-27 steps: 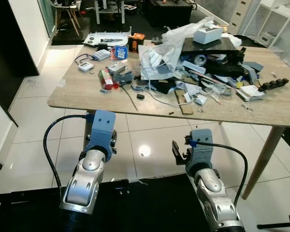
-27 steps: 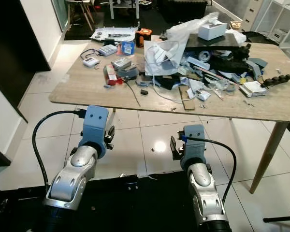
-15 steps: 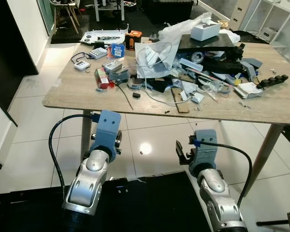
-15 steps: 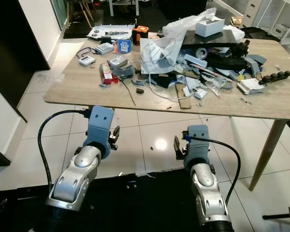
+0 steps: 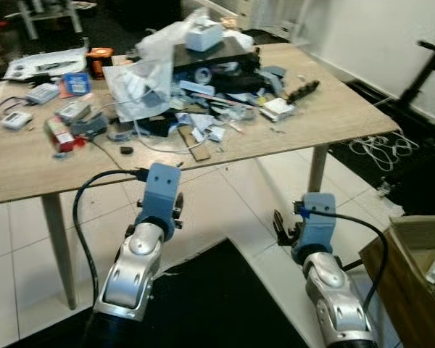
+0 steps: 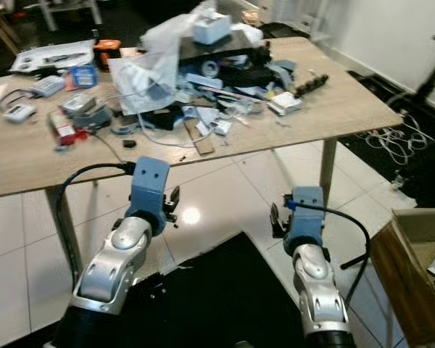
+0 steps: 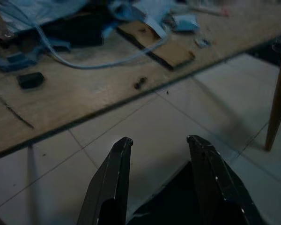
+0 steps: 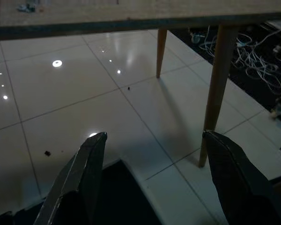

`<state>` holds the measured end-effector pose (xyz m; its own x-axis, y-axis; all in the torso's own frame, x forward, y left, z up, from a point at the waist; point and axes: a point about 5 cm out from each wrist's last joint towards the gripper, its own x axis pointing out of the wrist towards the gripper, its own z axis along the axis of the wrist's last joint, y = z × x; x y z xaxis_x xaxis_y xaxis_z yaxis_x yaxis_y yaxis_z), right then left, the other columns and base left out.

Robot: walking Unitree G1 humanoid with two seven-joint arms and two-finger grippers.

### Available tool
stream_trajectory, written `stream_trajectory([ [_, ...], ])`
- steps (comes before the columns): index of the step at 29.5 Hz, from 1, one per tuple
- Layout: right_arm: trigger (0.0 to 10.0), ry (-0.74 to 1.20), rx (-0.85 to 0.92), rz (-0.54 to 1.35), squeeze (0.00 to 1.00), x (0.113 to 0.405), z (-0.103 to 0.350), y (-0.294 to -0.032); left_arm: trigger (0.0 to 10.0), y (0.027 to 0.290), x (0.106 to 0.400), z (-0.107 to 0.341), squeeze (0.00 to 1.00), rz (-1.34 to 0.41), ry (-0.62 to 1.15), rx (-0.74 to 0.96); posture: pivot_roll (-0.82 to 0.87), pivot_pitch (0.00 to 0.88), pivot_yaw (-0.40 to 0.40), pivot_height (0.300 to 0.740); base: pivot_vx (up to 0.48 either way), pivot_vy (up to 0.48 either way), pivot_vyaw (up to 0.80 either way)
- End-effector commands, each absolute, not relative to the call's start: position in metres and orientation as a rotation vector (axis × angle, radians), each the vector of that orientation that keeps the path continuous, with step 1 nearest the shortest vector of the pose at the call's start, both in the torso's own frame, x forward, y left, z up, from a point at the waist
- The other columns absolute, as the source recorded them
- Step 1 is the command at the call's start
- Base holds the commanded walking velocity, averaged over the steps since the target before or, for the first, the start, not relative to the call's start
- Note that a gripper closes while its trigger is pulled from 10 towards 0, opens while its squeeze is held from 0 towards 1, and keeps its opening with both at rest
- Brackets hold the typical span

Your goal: Picking trash to rubbish bin

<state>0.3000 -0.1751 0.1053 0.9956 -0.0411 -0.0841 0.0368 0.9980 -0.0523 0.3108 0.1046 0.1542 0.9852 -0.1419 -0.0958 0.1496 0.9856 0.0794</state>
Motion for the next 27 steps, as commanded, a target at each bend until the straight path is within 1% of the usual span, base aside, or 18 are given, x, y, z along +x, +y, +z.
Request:
stream_trajectory([
  [1, 10.0, 0.077, -0.052, -0.042, 0.0, 0.3, 0.107, -0.173, 10.0, 0.104, 0.309, 0.158, 0.0, -0.151, 0.062, 0.045, 0.05, 0.103, -0.004, 0.74, 0.0, 0.0, 0.0],
  [9, 10.0, -0.015, -0.031, -0.059, 0.0, 0.307, 0.127, -0.176, 10.0, 0.1, 0.308, 0.159, 0.0, -0.177, 0.059, 0.044, 0.05, 0.108, -0.003, 0.74, 0.403, 0.0, 0.0],
  [27, 10.0, -0.019, -0.034, -0.065, 0.0, 0.307, 0.127, -0.179, 10.0, 0.097, 0.307, 0.158, 0.0, -0.199, 0.061, 0.038, 0.05, 0.108, -0.003, 0.74, 0.362, 0.0, 0.0],
])
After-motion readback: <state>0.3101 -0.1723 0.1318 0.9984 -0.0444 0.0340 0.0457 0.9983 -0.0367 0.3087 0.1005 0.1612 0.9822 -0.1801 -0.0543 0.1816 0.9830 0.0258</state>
